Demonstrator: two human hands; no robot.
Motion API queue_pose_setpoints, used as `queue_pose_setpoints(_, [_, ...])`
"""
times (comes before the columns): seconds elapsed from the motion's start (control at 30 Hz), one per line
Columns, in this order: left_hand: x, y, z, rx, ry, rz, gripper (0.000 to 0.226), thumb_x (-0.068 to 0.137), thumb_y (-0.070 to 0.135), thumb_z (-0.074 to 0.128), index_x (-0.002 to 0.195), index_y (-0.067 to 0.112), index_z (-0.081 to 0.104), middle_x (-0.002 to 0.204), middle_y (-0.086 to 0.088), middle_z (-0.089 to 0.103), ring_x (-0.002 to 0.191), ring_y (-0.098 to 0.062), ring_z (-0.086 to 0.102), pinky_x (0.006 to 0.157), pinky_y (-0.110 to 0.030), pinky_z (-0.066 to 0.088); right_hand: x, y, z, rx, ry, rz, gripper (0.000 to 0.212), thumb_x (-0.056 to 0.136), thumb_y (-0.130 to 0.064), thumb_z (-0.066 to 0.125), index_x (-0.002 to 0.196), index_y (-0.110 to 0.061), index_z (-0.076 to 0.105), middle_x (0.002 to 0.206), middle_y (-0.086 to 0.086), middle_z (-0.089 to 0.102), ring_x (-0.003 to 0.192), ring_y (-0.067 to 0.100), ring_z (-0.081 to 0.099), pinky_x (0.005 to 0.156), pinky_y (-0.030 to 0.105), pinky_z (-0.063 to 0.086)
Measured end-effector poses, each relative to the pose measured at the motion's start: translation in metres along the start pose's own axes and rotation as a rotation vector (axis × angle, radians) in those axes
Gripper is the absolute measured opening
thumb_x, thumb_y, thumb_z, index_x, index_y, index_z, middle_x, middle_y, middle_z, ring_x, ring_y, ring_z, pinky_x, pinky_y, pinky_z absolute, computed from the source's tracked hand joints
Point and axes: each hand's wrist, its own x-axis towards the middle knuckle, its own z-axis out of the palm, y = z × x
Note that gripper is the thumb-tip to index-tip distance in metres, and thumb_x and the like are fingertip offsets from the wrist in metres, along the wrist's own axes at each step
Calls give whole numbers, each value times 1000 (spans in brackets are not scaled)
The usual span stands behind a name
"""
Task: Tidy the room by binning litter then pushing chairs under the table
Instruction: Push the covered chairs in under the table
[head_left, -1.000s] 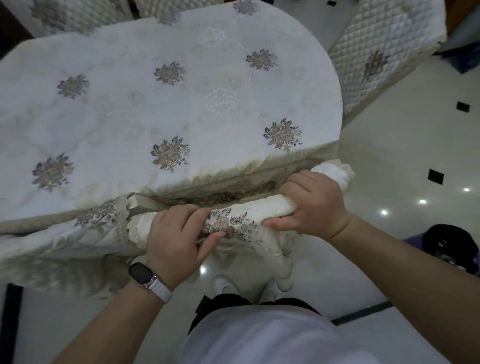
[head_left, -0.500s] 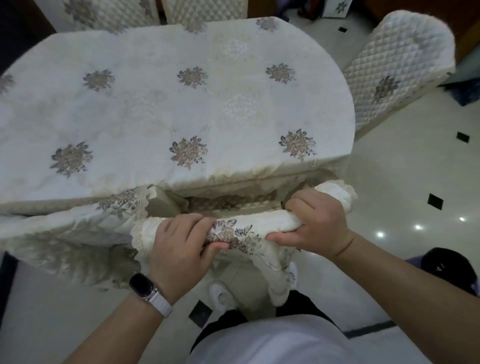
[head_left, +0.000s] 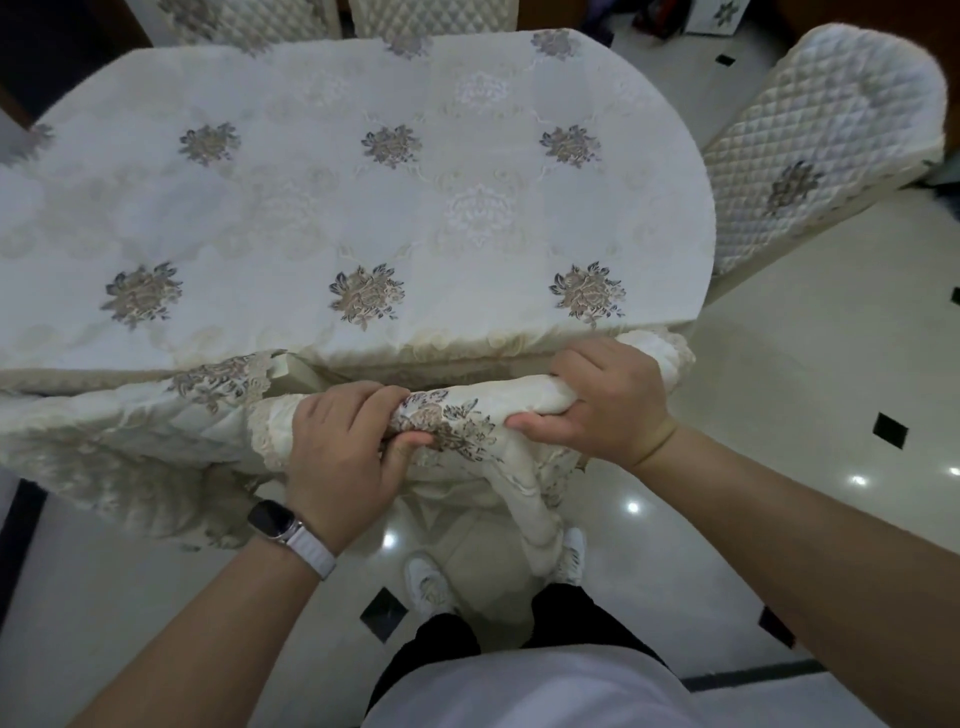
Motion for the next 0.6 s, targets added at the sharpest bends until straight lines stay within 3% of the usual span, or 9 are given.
queue_pose_setpoints(0.43, [12, -6, 23, -8, -31, 48, 45, 99, 56, 37, 108, 16, 56, 96, -9, 65, 89, -26, 56, 81, -38, 37, -4, 23, 10, -11, -41, -3, 69, 79, -78, 53, 61, -11, 56, 59, 2, 49, 53, 20, 47, 45, 33, 36])
queue_pose_setpoints(0.6, [16, -18, 25, -36, -65, 22, 54, 99, 58, 35, 107, 12, 61, 97, -8, 64, 90, -23, 53, 82, -36, 33, -3, 23, 22, -42, -55, -9, 67, 79, -77, 55, 66, -12, 61, 62, 1, 54, 56, 19, 51, 48, 30, 38])
